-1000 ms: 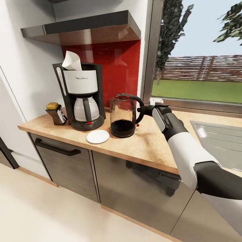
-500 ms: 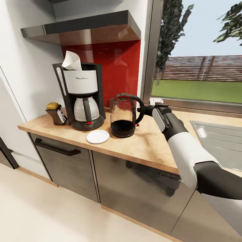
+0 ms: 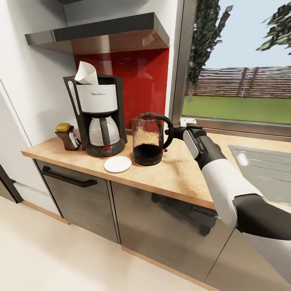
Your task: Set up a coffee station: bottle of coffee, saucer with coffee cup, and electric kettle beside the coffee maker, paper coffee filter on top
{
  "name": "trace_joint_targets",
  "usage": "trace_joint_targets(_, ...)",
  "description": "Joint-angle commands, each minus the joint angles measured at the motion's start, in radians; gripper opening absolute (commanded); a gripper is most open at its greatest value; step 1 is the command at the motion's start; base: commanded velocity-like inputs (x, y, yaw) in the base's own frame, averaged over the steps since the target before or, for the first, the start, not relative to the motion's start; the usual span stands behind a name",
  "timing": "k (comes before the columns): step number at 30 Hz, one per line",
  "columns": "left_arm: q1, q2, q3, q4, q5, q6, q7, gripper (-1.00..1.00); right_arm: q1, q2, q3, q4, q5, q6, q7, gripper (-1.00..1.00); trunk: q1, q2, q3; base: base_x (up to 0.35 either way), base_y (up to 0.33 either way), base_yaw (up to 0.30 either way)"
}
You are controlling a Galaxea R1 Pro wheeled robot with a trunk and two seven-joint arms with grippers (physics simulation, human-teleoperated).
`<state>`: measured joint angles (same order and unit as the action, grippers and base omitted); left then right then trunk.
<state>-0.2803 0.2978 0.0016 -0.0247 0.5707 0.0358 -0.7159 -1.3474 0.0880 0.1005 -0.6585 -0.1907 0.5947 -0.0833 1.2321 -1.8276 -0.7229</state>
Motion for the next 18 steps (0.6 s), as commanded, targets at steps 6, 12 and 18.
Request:
trace_joint_targets(6,0.000,0.001,0.000,0.000,0.003,0.004,-0.004,1.00,0.000,-0.001,0.004,-0.001,-0.010,0.004,-0.009,1.00,0.000,0.000,-0.001,-0.002,0.000,0.000)
trace_joint_targets(12,0.000,0.001,0.000,0.000,0.004,0.004,-0.004,1.00,-0.001,-0.001,0.004,-0.001,-0.010,0.004,-0.009,1.00,0.000,0.000,-0.001,-0.027,0.000,0.000)
trace_joint_targets(18,0.000,0.001,0.000,0.000,0.003,0.004,-0.004,1.00,-0.001,-0.001,0.004,-0.001,-0.010,0.004,-0.009,1.00,0.000,0.000,-0.001,-0.051,0.000,0.000)
